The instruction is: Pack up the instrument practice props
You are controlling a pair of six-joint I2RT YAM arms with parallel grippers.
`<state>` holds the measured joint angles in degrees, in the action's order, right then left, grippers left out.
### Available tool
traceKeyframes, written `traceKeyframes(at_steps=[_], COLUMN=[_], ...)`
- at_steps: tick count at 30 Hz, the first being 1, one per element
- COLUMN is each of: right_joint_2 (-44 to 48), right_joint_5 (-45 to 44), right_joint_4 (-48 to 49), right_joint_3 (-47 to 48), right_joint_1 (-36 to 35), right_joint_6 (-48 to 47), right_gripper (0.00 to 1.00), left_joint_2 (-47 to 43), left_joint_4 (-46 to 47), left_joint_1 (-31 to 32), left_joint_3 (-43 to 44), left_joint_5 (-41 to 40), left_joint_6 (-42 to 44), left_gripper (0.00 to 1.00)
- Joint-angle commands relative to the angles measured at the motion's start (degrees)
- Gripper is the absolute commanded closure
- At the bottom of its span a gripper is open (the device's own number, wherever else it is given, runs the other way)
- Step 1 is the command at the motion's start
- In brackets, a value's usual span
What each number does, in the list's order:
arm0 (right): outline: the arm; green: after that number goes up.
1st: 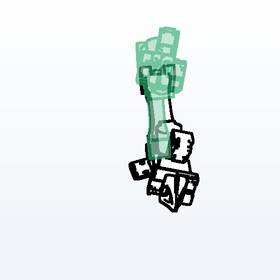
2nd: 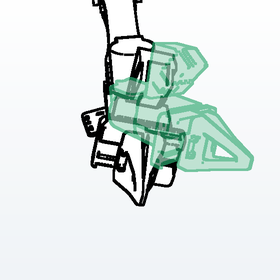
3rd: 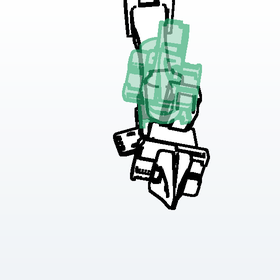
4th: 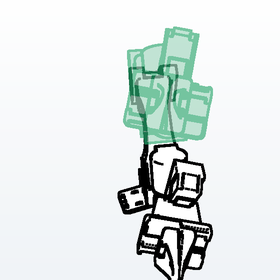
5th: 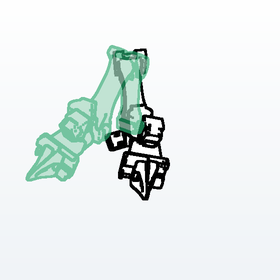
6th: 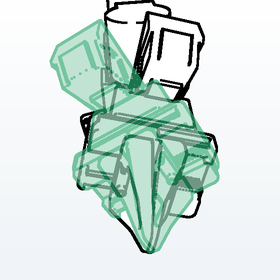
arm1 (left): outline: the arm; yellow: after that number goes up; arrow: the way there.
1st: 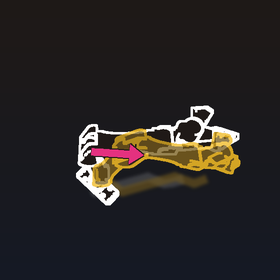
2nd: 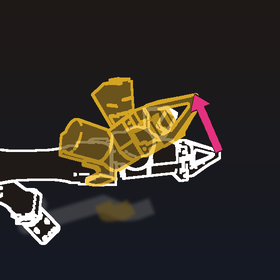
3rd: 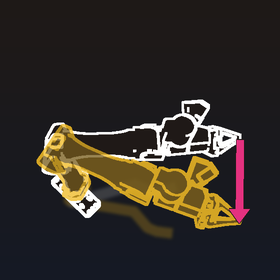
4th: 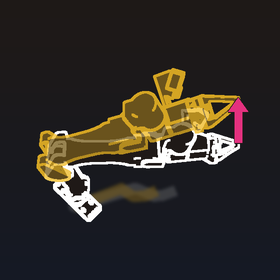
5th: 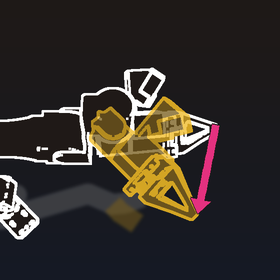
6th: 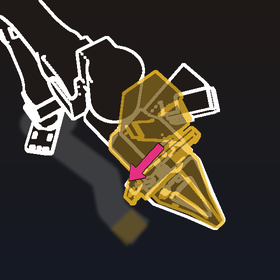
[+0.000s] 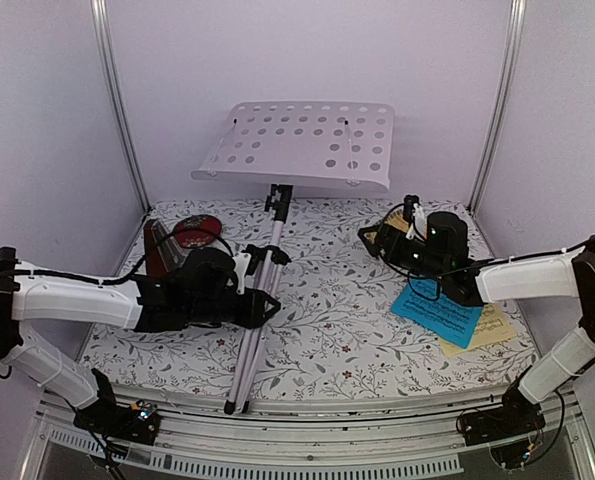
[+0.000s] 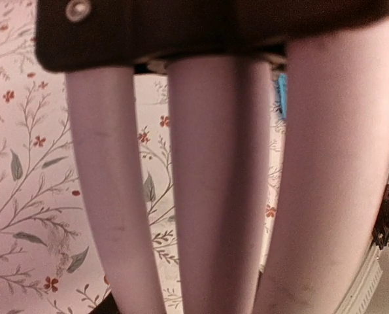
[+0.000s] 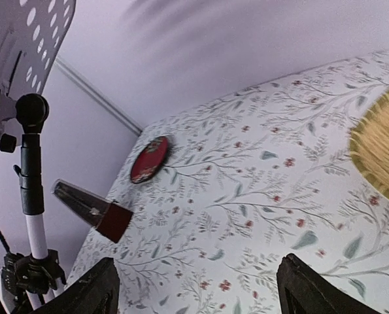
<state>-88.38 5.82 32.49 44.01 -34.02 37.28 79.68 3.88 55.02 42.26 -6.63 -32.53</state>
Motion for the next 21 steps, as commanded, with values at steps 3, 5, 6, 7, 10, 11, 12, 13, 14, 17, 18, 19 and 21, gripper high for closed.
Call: traceKeyframes(at_steps=[3, 5, 6, 7, 10, 11, 12, 13, 14, 17, 18, 19, 21], right_joint_2=[11.74, 14.96, 16.43, 17.76, 21.63, 22.59, 23.50, 24.30, 24.99, 26.75, 27.17, 27.49, 27.88], right_joint_5=[-17.07, -19.37, -20.43, -21.44, -23.23, -23.75, -24.19, -24.55, -24.82, -25.37, -25.42, -25.47, -25.56], right_joint_4=[-2.04, -2.61, -2.98, -3.48, -4.83, -5.21, -5.48, -5.96, -6.34, -6.83, -6.90, -6.90, -6.85], right_joint_3=[-6.56, -8.37, -9.07, -9.79, -11.34, -11.73, -12.01, -12.30, -12.43, -12.94, -13.10, -13.24, -13.47], right_joint_1=[0.49, 0.52, 0.55, 0.54, 0.53, 0.49, 0.48, 0.53, 0.53, 0.53, 0.53, 0.53, 0.52], right_joint_6=[0.23, -0.61, -1.22, -1.52, -2.47, -2.82, -3.08, -3.35, -3.64, -3.69, -3.64, -3.62, -3.60], right_gripper=[0.14, 0.14, 0.14, 0.14, 0.14, 0.14, 0.14, 0.14, 0.14, 0.14, 0.14, 0.14, 0.14], left_joint_2=[2.50, 4.43, 4.98, 6.31, 9.46, 10.61, 11.81, 12.95, 14.16, 17.26, 18.04, 18.73, 20.40], left_joint_4=[8.21, 7.62, 7.30, 5.95, 1.85, 0.06, -1.90, -3.70, -5.40, -8.42, -8.79, -9.14, -10.38], left_joint_1=[-4.30, -4.33, -4.47, -4.46, -4.52, -4.62, -4.60, -4.59, -4.57, -4.53, -4.57, -4.59, -4.58], left_joint_3=[9.12, 9.62, 10.00, 10.77, 13.65, 14.89, 16.21, 17.53, 18.77, 21.19, 21.56, 21.93, 23.23], left_joint_5=[-0.58, -0.53, -0.48, -0.50, -0.71, -0.90, -1.25, -1.48, -1.54, -1.15, -0.91, -0.62, 0.16], left_joint_6=[-8.24, -10.18, -11.00, -11.79, -13.64, -14.66, -15.62, -16.50, -17.21, -18.59, -18.66, -18.62, -18.06], left_gripper=[1.00, 1.00, 1.00, 1.00, 1.00, 1.00, 1.00, 1.00, 1.00, 1.00, 1.00, 1.00, 1.00])
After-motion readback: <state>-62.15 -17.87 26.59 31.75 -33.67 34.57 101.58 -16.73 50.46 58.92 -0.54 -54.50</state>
